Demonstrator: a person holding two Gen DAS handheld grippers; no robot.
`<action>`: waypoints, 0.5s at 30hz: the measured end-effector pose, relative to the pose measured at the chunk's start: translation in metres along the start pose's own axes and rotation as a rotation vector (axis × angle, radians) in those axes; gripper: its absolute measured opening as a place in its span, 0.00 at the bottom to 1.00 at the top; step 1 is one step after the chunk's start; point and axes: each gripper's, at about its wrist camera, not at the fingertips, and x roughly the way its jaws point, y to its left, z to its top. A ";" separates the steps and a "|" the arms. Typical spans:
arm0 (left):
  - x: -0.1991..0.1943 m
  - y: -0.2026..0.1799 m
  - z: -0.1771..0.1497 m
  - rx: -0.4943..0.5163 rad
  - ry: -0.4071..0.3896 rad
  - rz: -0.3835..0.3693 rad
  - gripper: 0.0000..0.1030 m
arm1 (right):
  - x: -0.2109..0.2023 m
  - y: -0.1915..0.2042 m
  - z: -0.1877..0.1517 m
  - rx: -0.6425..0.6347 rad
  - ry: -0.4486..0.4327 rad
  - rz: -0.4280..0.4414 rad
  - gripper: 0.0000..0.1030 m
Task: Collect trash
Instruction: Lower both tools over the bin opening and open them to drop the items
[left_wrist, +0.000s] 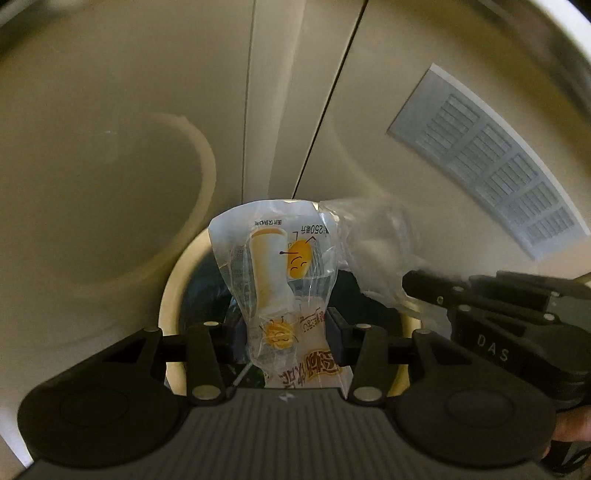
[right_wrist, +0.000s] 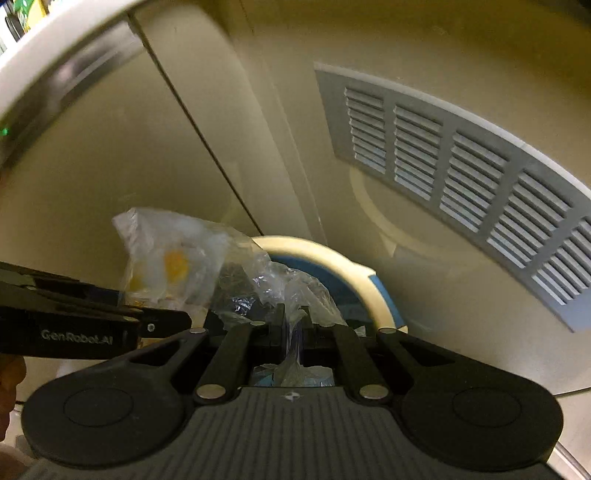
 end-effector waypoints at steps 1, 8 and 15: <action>0.005 0.001 0.000 0.001 0.012 0.002 0.47 | 0.004 0.000 0.000 -0.001 0.012 -0.008 0.06; 0.035 0.005 0.006 0.006 0.067 -0.006 0.48 | 0.027 -0.004 -0.001 0.005 0.095 -0.064 0.06; 0.046 -0.002 0.005 0.025 0.086 0.010 0.51 | 0.041 -0.004 0.001 0.014 0.132 -0.098 0.08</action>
